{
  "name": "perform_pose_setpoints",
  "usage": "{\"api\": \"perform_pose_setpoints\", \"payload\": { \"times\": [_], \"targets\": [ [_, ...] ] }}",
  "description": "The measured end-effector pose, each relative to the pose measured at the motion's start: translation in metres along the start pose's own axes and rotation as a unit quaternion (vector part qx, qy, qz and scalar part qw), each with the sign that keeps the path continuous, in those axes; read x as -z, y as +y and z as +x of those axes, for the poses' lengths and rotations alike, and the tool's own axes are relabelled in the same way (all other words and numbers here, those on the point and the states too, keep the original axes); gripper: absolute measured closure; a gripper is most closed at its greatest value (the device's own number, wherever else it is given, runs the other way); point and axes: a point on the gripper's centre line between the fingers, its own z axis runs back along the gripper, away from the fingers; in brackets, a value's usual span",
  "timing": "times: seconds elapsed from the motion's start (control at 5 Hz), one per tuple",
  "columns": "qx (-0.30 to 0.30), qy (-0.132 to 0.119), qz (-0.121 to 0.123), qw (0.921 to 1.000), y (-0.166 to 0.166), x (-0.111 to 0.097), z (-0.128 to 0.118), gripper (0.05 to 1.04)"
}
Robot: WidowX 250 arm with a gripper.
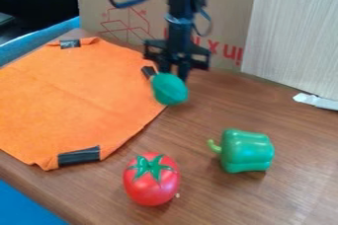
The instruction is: Moved the green figure from left to right
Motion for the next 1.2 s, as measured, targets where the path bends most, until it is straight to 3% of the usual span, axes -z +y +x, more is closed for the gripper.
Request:
{"api": "perform_pose_setpoints", "payload": {
  "times": [0.4, 0.6, 0.8, 1.0, 1.2],
  "targets": [
    [-0.021, -0.006, -0.004, 0.9998, -0.049, 0.009, 0.012, 0.786],
    [-0.026, -0.009, -0.013, 0.9995, -0.071, 0.007, 0.015, 0.727],
    [-0.029, -0.017, -0.017, 0.9993, -0.076, 0.000, 0.018, 0.418],
    [-0.016, -0.022, -0.015, 0.9995, -0.075, 0.010, 0.016, 0.120],
    [0.003, -0.047, -0.024, 0.9986, -0.072, -0.001, 0.014, 0.080]
  ]
}}
